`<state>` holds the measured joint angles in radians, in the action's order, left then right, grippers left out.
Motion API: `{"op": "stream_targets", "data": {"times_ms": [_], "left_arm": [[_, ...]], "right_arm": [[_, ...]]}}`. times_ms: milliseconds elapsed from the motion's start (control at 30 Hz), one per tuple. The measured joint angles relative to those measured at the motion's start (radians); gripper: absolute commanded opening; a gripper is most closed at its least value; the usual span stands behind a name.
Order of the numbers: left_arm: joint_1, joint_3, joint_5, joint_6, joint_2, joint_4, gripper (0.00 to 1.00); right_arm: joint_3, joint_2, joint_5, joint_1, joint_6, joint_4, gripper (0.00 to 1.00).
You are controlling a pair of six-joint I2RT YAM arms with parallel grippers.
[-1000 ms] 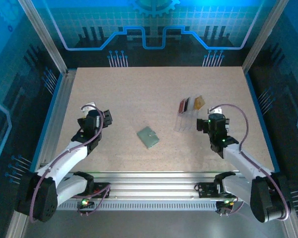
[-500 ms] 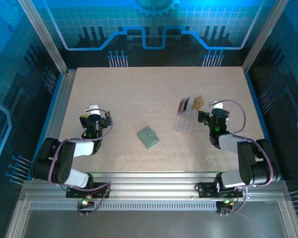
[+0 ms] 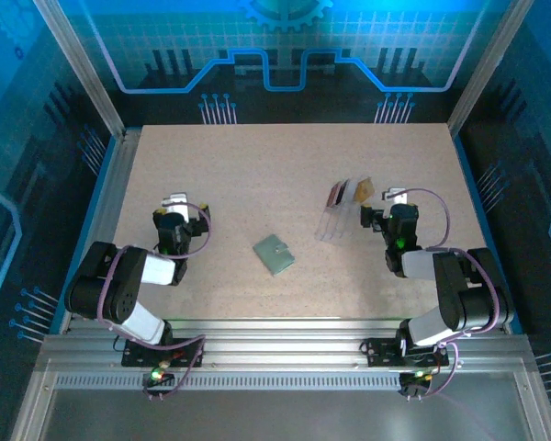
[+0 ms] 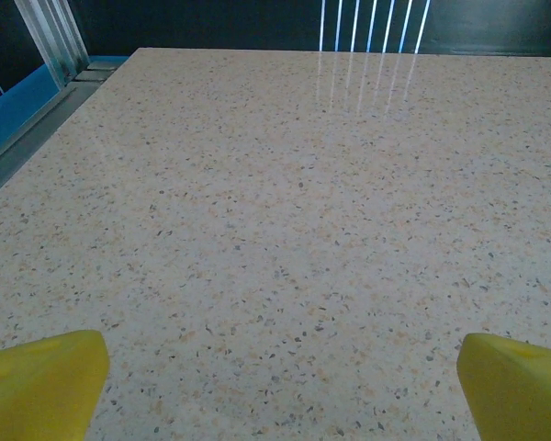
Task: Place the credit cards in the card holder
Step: Reset both arms
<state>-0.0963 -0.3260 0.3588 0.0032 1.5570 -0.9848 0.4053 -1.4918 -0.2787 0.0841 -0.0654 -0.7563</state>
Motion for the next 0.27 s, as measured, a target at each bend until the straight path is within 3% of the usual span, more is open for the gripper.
{"op": "stream_targets", "data": {"times_ms": [267], "left_arm": [[0.044, -0.026, -0.063, -0.003, 0.0, 0.029, 0.99]], "right_arm": [[0.0, -0.001, -0.004, 0.008, 0.012, -0.008, 1.0]]}}
